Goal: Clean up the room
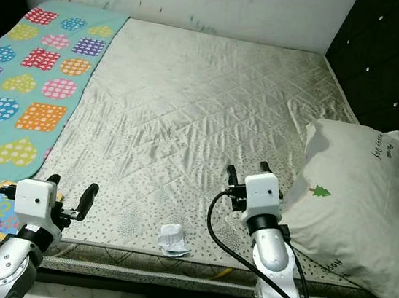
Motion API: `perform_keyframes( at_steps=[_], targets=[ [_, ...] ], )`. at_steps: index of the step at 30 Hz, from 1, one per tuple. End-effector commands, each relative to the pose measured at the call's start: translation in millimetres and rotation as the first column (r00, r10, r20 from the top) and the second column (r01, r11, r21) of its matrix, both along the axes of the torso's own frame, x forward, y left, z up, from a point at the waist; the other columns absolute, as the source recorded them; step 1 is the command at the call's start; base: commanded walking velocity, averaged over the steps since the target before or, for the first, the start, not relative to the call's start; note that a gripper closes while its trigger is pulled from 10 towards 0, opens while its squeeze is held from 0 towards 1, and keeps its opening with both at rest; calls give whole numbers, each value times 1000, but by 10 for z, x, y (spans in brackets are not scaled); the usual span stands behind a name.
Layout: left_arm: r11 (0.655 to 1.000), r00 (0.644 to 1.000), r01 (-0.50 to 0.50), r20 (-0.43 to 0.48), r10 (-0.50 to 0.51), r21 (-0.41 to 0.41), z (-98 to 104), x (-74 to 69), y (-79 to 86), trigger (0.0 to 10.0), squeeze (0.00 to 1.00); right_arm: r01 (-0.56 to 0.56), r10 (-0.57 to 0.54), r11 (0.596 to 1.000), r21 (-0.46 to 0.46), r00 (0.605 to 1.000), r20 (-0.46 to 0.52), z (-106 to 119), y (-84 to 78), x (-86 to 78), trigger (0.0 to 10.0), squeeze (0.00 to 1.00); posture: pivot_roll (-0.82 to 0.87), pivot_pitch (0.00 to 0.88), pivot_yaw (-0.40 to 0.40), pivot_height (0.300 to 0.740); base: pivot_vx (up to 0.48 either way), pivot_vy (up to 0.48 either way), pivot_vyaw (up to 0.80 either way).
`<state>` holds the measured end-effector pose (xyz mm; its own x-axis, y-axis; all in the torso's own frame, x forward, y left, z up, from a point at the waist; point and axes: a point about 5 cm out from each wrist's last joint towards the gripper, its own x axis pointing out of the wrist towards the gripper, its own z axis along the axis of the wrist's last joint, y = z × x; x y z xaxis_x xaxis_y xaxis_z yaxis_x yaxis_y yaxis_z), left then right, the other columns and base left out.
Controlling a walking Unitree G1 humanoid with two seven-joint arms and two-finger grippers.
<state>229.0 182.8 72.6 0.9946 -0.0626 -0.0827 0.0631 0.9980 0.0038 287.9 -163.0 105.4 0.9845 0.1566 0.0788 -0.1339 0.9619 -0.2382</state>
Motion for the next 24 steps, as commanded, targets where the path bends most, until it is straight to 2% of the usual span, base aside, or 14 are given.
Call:
perform_keyframes(
  at_steps=[1,7,15,18,24],
  targets=[
    [1000,1000,-8,-13,8,7,-11,-11,10,10000,0,3,-3,1000,3,1000,-5,9,-34,-9,10000,0,-12,127,-56,740,0,0,-719],
    [1000,1000,-5,-19,6,7,-11,-15,11,10000,0,5,-5,1000,6,1000,-7,15,-36,-10,10000,0,-14,141,-58,740,0,0,-758],
    [999,999,-43,-5,43,12,36,-14,64,10000,0,-5,5,1000,6,1000,-15,15,-47,-15,10000,0,-13,166,-60,740,0,0,0],
    [999,999,-44,-10,44,7,35,-12,69,10000,0,-8,7,999,-31,1000,-19,2,-53,-19,10000,0,-15,170,-59,740,0,0,0],
    [999,999,-39,-10,39,10,43,-1,65,10000,0,-14,14,999,-38,1000,-12,16,-41,-13,10000,0,-16,177,-64,740,0,0,800]
  ],
)
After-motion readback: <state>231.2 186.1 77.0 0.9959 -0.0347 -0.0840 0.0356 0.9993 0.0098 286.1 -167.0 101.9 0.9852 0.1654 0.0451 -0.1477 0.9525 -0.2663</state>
